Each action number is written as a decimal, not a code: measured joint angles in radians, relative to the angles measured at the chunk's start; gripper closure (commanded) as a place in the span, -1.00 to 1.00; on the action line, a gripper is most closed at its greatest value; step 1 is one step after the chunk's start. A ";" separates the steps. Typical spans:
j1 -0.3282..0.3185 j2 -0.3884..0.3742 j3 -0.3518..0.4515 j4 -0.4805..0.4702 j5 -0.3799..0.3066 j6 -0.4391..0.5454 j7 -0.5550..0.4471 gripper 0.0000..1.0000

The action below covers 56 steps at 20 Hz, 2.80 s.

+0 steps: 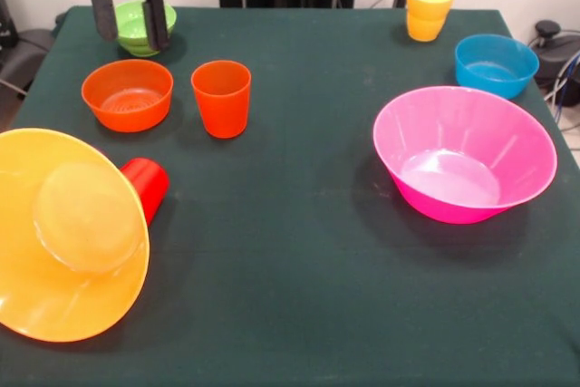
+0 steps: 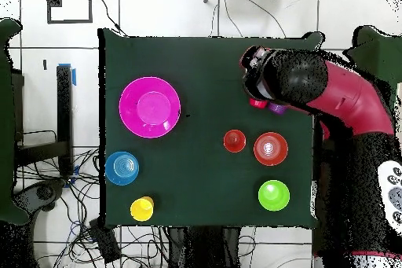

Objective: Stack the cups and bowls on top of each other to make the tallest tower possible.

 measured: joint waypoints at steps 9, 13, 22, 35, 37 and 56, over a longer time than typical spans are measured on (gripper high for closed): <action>0.044 0.005 0.000 0.027 -0.001 -0.107 0.000 -1.00; 0.062 0.006 0.000 0.048 -0.001 -0.151 0.000 -1.00; 0.076 0.007 -0.010 0.087 0.000 -0.172 0.000 -1.00; 0.080 0.012 -0.042 0.111 0.000 -0.172 0.000 -1.00; 0.083 0.012 -0.047 0.114 0.001 -0.172 0.000 -1.00; 0.170 0.012 -0.118 0.178 0.029 -0.193 0.000 -1.00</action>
